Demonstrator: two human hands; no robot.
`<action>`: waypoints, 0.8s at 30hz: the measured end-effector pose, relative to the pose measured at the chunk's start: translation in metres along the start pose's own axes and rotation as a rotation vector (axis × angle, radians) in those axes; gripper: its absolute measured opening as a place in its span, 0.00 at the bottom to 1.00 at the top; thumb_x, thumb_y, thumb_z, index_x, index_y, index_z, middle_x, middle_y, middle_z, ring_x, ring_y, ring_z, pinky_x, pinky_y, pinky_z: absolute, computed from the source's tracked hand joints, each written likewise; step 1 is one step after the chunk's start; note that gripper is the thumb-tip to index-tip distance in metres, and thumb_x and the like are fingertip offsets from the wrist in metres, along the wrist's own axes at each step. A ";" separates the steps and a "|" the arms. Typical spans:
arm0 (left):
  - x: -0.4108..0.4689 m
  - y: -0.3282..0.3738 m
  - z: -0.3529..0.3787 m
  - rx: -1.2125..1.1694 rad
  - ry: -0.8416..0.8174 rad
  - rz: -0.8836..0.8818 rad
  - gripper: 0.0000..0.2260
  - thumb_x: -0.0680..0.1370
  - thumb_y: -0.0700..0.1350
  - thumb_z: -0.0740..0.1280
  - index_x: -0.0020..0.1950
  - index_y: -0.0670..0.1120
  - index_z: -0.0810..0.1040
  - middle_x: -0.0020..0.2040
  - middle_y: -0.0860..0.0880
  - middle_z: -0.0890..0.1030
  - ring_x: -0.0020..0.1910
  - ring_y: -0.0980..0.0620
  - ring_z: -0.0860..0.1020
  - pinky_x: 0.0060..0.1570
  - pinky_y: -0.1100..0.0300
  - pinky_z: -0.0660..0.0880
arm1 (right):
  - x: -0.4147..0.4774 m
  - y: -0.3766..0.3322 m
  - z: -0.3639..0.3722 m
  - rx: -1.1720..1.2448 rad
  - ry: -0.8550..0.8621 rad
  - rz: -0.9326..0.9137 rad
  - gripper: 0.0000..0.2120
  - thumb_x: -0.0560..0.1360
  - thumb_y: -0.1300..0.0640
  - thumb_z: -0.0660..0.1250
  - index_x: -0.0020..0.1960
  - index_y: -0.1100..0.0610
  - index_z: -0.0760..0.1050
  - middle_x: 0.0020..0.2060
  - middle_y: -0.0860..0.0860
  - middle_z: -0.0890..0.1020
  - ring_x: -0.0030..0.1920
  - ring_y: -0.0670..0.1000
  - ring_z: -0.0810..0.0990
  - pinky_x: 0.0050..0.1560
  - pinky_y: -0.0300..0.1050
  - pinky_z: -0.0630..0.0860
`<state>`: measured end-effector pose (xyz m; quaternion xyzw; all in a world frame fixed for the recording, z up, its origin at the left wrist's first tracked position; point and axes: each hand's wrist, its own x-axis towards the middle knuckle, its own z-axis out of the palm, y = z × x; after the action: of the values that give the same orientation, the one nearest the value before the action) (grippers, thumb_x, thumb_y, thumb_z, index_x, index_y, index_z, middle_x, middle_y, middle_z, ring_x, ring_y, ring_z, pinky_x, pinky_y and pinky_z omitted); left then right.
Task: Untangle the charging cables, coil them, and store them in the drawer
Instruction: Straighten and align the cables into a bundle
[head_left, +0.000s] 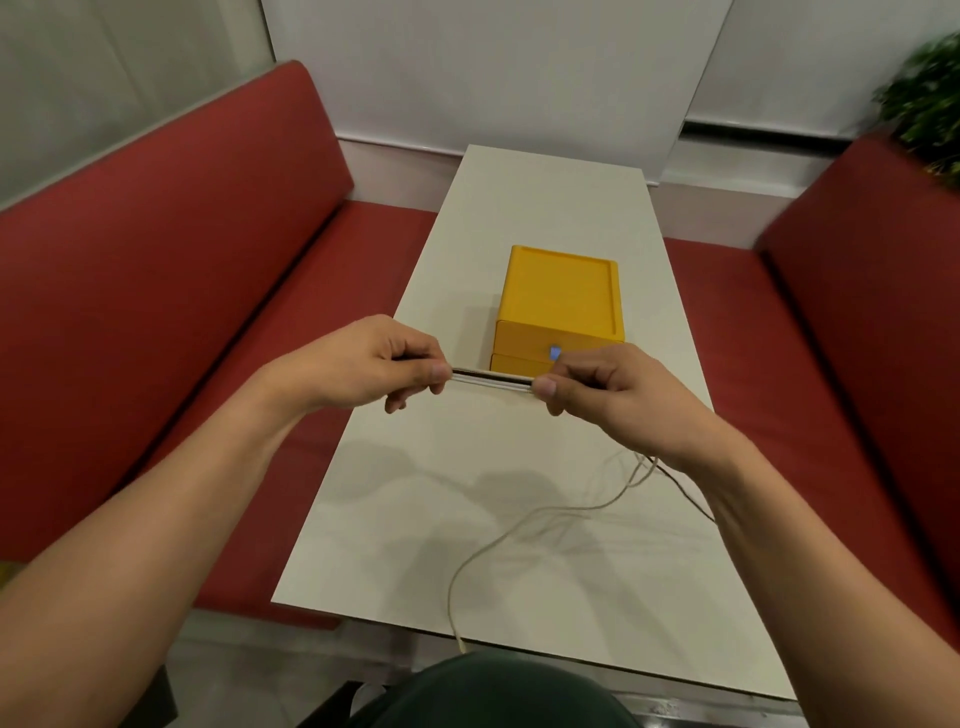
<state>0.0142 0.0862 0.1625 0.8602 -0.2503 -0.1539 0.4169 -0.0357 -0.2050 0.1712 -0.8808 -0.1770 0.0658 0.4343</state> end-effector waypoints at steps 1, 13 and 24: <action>0.002 -0.001 0.002 0.042 -0.001 -0.007 0.11 0.83 0.47 0.67 0.42 0.49 0.82 0.31 0.45 0.78 0.29 0.51 0.77 0.38 0.60 0.75 | -0.002 -0.005 -0.002 0.083 -0.045 -0.019 0.17 0.81 0.47 0.69 0.37 0.54 0.80 0.29 0.46 0.71 0.32 0.47 0.65 0.34 0.42 0.62; 0.000 0.014 0.005 -0.287 -0.078 0.131 0.10 0.81 0.44 0.69 0.42 0.43 0.83 0.27 0.49 0.74 0.27 0.52 0.71 0.44 0.58 0.79 | 0.019 0.016 0.007 -0.220 0.117 -0.037 0.17 0.82 0.49 0.67 0.38 0.55 0.79 0.26 0.46 0.72 0.29 0.46 0.69 0.31 0.42 0.63; 0.007 -0.010 -0.004 -0.048 -0.077 0.081 0.10 0.80 0.55 0.68 0.43 0.52 0.83 0.35 0.41 0.79 0.33 0.51 0.76 0.41 0.46 0.76 | 0.005 0.005 0.002 -0.081 0.032 -0.059 0.17 0.82 0.49 0.68 0.37 0.55 0.78 0.28 0.49 0.73 0.30 0.44 0.69 0.33 0.37 0.64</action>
<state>0.0254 0.0900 0.1567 0.8324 -0.2972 -0.1760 0.4333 -0.0300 -0.2047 0.1665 -0.8930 -0.1984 0.0317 0.4028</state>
